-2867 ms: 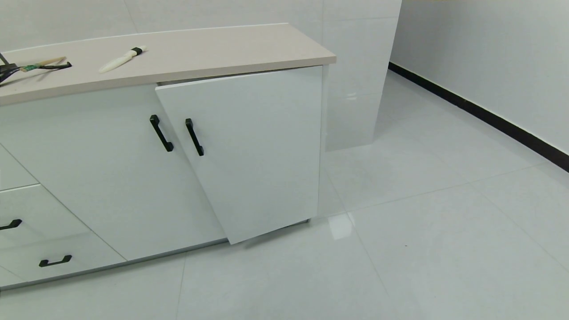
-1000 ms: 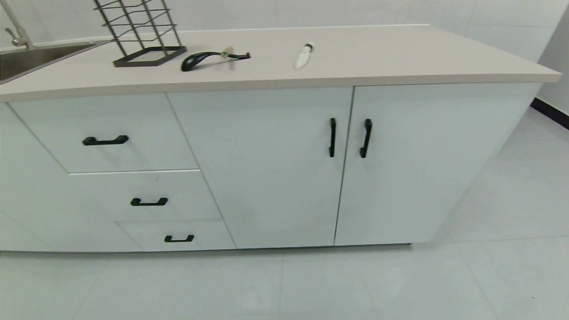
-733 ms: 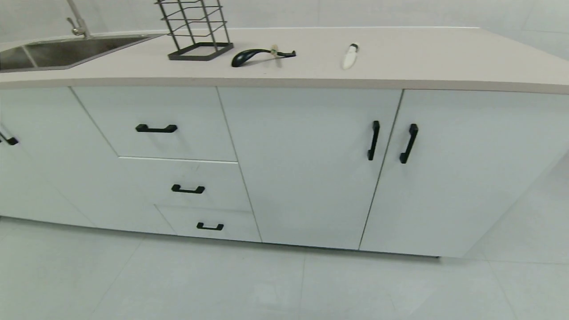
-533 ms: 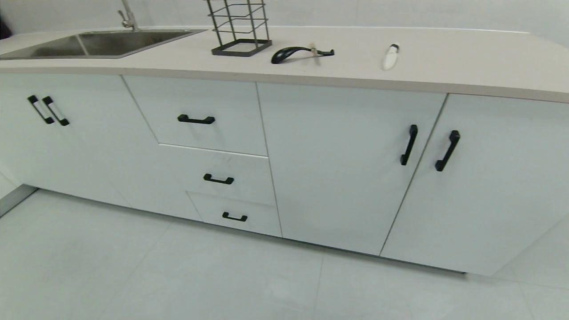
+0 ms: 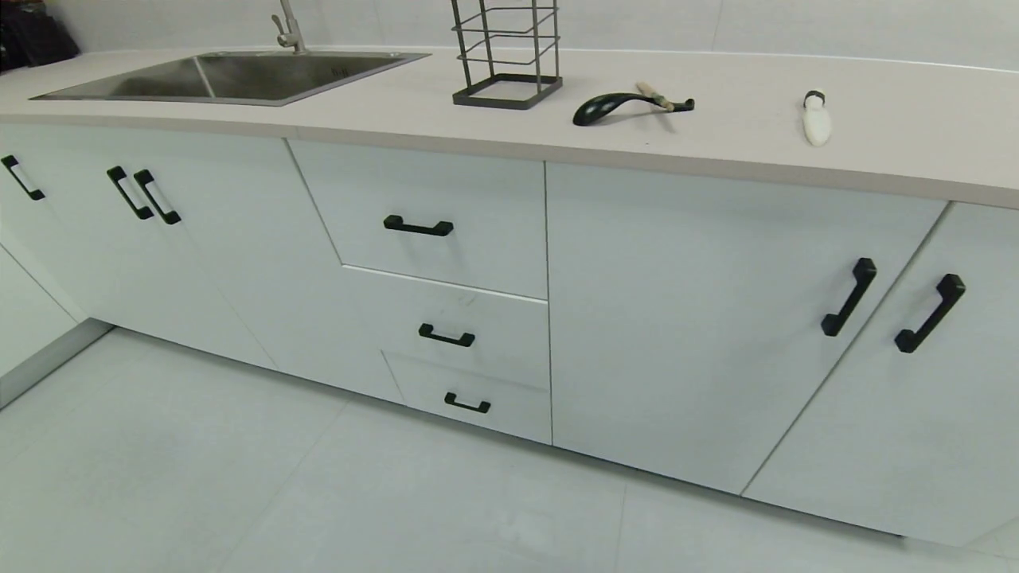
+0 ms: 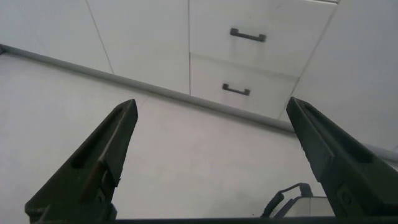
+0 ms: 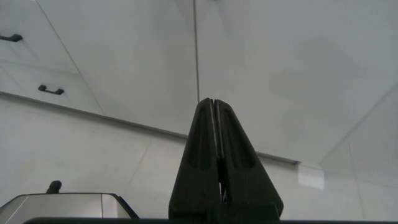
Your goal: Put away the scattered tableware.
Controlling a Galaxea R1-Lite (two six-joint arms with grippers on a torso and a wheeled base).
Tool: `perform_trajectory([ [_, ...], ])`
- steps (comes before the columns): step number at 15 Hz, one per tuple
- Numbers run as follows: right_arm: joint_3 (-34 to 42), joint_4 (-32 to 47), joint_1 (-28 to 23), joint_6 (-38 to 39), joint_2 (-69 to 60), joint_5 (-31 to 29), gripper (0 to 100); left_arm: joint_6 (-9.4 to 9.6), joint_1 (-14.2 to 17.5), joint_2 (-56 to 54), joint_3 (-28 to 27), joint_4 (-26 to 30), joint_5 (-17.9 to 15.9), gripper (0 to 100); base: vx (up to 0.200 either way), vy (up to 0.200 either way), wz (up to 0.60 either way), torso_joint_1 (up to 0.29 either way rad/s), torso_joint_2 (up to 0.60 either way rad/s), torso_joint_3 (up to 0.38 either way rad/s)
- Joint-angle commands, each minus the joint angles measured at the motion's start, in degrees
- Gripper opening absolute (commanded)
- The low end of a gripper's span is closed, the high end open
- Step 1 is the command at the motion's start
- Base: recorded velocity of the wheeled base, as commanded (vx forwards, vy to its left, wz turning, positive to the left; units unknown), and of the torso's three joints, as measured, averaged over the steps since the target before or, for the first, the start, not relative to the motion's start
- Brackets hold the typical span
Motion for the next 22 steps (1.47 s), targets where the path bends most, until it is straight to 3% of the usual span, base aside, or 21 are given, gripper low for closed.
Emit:
perform_trajectory([
  [1, 0.00, 0.00, -0.04, -0.01, 0.11, 0.00, 0, -0.02, 0.00, 0.00, 0.01, -0.02, 0.03, 100, 0.000, 0.200, 0.00, 0.007, 0.00, 0.002],
  [5, 0.00, 0.00, -0.04, -0.01, 0.11, 0.00, 0, -0.02, 0.00, 0.00, 0.01, -0.02, 0.03, 100, 0.200, 0.200, 0.00, 0.001, 0.00, 0.000],
  [8, 0.00, 0.00, -0.04, -0.01, 0.11, 0.00, 0, -0.02, 0.00, 0.00, 0.01, -0.02, -0.05, 100, 0.200, 0.000, 0.00, 0.004, 0.00, -0.001],
  [16, 0.00, 0.00, -0.04, -0.01, 0.11, 0.00, 0, 0.15, 0.00, 0.00, 0.10, -0.02, -0.05, 100, 0.000, 0.000, 0.00, 0.000, 0.00, 0.000],
  [18, 0.00, 0.00, -0.04, -0.01, 0.11, 0.00, 0, 0.95, 0.00, 0.00, 0.10, -0.02, -0.05, 100, 0.200, 0.000, 0.00, 0.005, 0.00, 0.005],
  [22, 0.00, 0.00, -0.04, -0.01, 0.11, -0.08, 0, 0.51, 0.00, 0.00, 0.10, -0.11, -0.05, 100, 0.050, 0.000, 0.00, 0.001, 0.00, -0.001],
])
